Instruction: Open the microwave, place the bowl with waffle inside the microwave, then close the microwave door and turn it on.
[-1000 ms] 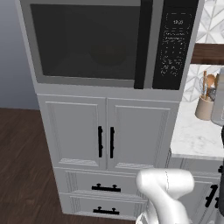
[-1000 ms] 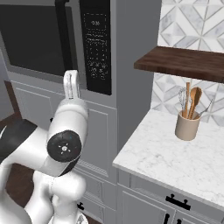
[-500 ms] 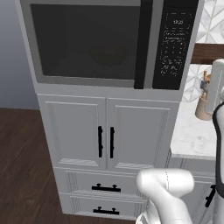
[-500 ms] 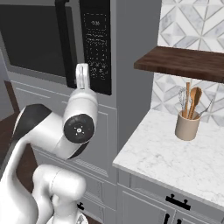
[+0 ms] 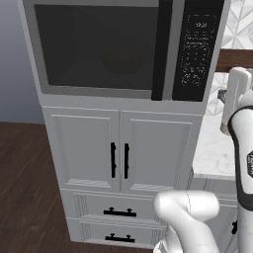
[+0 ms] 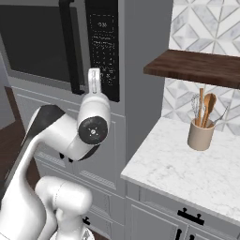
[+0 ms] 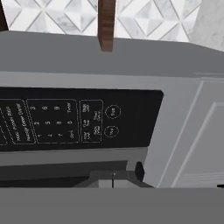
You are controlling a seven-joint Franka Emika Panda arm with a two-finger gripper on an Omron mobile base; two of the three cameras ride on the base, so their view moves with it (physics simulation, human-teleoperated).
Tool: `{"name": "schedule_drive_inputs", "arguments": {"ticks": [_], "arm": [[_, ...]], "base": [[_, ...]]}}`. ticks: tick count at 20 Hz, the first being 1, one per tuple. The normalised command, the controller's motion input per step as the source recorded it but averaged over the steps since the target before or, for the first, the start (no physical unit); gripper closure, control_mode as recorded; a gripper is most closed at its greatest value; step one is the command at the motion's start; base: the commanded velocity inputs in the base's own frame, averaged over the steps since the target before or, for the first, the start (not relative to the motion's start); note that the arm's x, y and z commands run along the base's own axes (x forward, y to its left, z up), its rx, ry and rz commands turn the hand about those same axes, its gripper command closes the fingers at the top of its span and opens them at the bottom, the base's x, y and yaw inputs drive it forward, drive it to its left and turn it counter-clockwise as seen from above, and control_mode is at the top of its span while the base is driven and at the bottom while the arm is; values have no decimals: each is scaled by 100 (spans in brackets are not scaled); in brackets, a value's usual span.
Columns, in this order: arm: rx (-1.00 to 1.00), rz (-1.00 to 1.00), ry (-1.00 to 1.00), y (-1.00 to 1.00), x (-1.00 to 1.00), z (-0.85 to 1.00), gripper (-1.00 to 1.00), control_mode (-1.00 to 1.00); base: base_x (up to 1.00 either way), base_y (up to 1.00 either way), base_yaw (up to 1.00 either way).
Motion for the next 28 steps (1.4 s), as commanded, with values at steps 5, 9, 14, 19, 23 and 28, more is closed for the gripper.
{"name": "schedule_drive_inputs", "arguments": {"ticks": [5,9,14,19,23,28], "arm": [[0,0,0,0,27,-2,100,-100],[0,-1,0,0,26,0,100,-100],[0,-1,0,0,35,0,100,-100],[0,-1,0,0,43,-12,100,-100],[0,0,0,0,50,-20,100,-100],[0,0,0,0,51,-7,100,-100]], "base": [[0,0,0],[0,0,0],[0,0,0],[0,0,0],[0,0,0],[0,0,0]]}}
